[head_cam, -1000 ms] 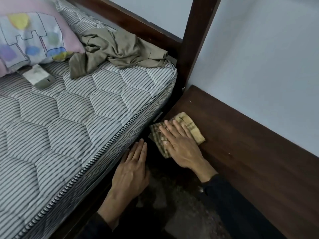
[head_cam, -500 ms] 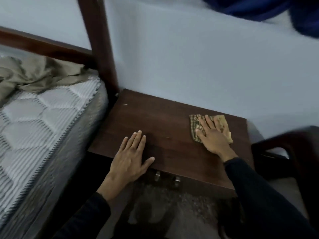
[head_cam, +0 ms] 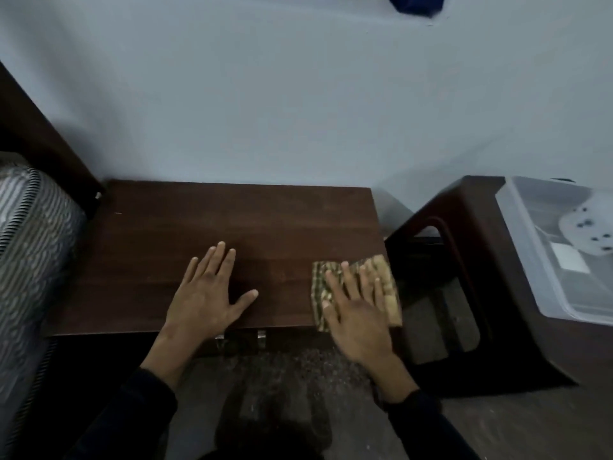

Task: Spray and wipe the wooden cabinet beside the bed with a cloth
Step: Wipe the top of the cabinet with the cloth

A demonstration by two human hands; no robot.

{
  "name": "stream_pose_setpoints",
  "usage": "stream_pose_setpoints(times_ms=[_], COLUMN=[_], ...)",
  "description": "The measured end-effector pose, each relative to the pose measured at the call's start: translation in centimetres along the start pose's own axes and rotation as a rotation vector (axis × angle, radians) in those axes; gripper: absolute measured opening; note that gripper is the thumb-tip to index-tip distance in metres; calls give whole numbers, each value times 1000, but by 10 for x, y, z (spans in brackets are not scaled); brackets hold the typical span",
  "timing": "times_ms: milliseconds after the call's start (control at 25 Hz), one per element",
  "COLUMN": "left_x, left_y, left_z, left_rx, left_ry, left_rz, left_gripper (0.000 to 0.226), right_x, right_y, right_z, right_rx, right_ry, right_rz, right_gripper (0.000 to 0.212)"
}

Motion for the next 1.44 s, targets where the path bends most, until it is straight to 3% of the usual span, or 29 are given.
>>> stream_pose_setpoints(times_ms=[160,320,480,600,720,840,920,1080,1280,1360,1440], left_x=[78,157,214,241,244,232,219,155,90,79,87], left_y=[24,42,64,76,87,94,88,57,31,37,46], left_z=[8,27,38,32,24,19,15,9,6,3,-3], left_rx=[-39,-122,-198,-242,-304,-326,-286,-188,-131,-170,-222], left_ry=[62,104,183,229,310,345,259,98,80,101,118], left_rz=[157,261,297,322,328,343,330,206,144,128,125], left_gripper=[101,101,104,95,88,93,96,101,104,102,99], right_x=[86,135,292,378,411,412,376,240,33,-5,3], right_y=[-46,-184,-260,-254,-200,-119,-92,-100,-75,-36,-10], right_z=[-10,20,2,-23,-47,-65,-68,-23,15,20,12], right_rx=[7,24,103,121,128,184,246,164,31,-123,-224], right_ry=[60,-22,4,79,160,243,266,221,126,66,-26], right_rz=[160,-24,143,319,513,835,937,745,146,-142,-356], right_gripper=[61,63,64,63,61,65,66,59,57,58,62])
Point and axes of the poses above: each hand's wrist, its own y-axis away from the middle knuckle, its own z-axis out of the back of the hand, x = y × z, the point moved 9 cm from there along -y, towards the middle knuckle, and after that the axes turned 8 degrees about x, right-handed, at the moved point
